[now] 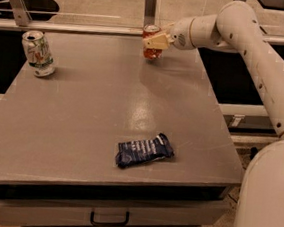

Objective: Move coke can near rxbar blueberry

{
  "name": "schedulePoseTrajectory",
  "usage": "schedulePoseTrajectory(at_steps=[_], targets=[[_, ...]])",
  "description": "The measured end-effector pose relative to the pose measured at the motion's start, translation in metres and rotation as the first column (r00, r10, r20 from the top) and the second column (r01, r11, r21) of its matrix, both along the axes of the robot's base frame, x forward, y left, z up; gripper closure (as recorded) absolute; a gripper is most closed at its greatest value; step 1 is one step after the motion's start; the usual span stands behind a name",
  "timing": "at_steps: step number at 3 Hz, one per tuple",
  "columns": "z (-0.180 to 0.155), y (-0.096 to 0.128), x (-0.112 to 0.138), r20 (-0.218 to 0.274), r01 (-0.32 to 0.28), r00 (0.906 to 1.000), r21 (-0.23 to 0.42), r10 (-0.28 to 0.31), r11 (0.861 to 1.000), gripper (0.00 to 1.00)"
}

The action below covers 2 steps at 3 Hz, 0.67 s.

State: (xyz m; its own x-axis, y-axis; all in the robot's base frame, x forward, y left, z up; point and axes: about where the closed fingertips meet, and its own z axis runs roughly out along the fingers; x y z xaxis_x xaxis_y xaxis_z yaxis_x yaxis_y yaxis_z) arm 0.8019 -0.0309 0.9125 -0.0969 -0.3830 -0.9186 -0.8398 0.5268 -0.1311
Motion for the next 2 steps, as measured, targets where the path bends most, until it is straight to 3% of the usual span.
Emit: schedulePoseTrajectory(at_steps=[1, 2], targets=[[0.018, -0.003, -0.039, 0.015, -0.132, 0.9913, 0.044, 0.131, 0.99, 1.0], [0.025, -0.005, -0.095, 0.03, -0.318, 0.9482, 0.106, 0.316, 0.942, 1.0]])
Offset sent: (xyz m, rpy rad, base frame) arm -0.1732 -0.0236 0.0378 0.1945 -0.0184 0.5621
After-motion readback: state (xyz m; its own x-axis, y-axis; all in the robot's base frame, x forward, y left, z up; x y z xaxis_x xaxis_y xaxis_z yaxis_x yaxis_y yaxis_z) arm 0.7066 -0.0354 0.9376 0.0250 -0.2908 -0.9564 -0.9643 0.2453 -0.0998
